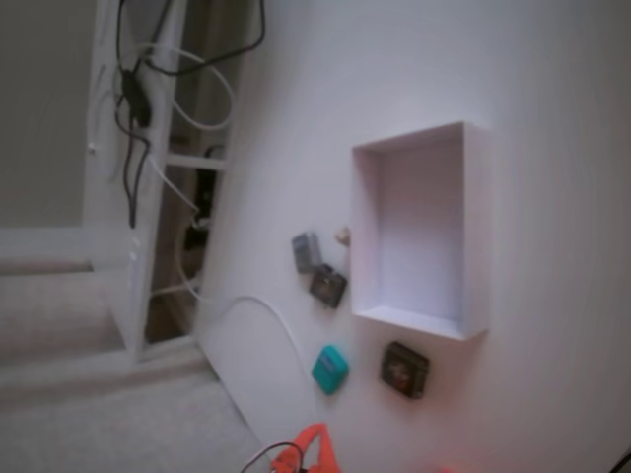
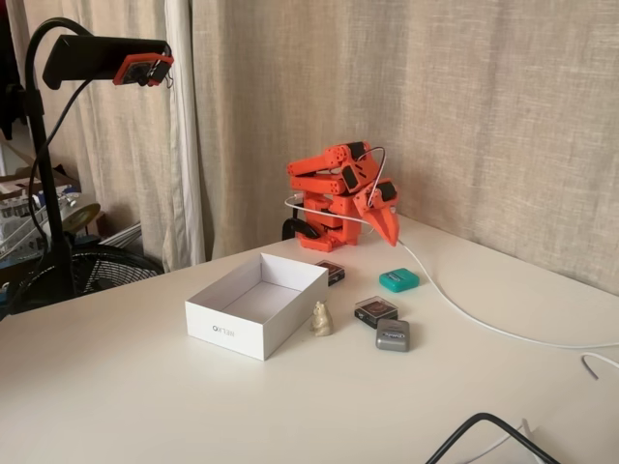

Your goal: Grasp the green cube and put it in the bin.

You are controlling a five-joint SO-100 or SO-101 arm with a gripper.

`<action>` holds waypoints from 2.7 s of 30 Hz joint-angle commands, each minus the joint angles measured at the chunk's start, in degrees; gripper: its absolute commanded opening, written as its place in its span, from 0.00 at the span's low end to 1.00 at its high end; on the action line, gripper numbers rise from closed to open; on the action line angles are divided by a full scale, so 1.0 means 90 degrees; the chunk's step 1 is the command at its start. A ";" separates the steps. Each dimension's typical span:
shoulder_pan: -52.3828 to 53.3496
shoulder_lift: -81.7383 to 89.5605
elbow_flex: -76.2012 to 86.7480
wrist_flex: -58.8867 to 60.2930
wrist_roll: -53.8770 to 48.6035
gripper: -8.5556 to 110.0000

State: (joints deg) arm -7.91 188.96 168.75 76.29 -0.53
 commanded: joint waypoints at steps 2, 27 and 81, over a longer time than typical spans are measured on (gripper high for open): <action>0.0049 0.0068 -0.0020 0.0020 0.0039 0.00; -0.0889 -0.3301 -0.3193 -0.1250 0.0264 0.09; 0.1133 -0.9404 -0.7080 0.1689 0.0908 0.48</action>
State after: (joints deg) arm 2.72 106.00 107.31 90.97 7.65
